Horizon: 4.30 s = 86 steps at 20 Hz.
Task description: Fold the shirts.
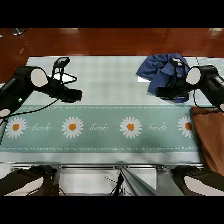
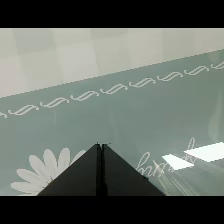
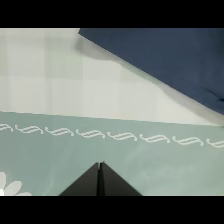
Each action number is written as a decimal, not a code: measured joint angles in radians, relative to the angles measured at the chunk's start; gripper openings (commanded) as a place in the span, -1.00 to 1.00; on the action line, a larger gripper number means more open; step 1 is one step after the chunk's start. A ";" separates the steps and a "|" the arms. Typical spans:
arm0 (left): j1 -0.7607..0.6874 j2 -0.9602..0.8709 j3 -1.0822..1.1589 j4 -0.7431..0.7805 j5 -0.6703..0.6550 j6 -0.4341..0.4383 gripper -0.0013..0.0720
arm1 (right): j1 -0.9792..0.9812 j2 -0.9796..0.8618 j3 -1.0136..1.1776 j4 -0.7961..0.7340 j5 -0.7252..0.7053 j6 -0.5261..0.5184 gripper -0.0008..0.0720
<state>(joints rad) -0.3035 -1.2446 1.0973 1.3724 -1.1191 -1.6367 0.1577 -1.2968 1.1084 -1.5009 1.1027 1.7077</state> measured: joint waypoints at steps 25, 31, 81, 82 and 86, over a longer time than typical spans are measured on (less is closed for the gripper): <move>0.054 -0.020 0.000 0.056 0.351 0.002 0.96 | -0.212 -0.224 0.135 -0.447 -0.609 0.274 0.72; 0.177 -0.021 0.000 0.064 0.218 -0.001 0.96 | -0.322 -0.433 0.246 -0.284 -0.476 0.202 0.52; 0.154 0.745 -0.525 -0.164 -0.095 -0.132 0.96 | 0.100 0.022 0.252 0.440 0.005 -0.205 0.75; 0.158 0.745 -0.533 -0.169 -0.113 -0.132 0.95 | -0.002 0.072 0.232 0.400 0.039 -0.208 0.74; 0.147 0.735 -0.705 -0.307 -0.090 -0.131 0.96 | -0.394 0.315 -0.075 0.352 0.069 -0.214 0.71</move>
<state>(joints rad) -0.1566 -0.5091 0.3927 1.0657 -1.2087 -1.7676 -0.2367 -0.9821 1.0336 -1.1488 1.1717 1.4933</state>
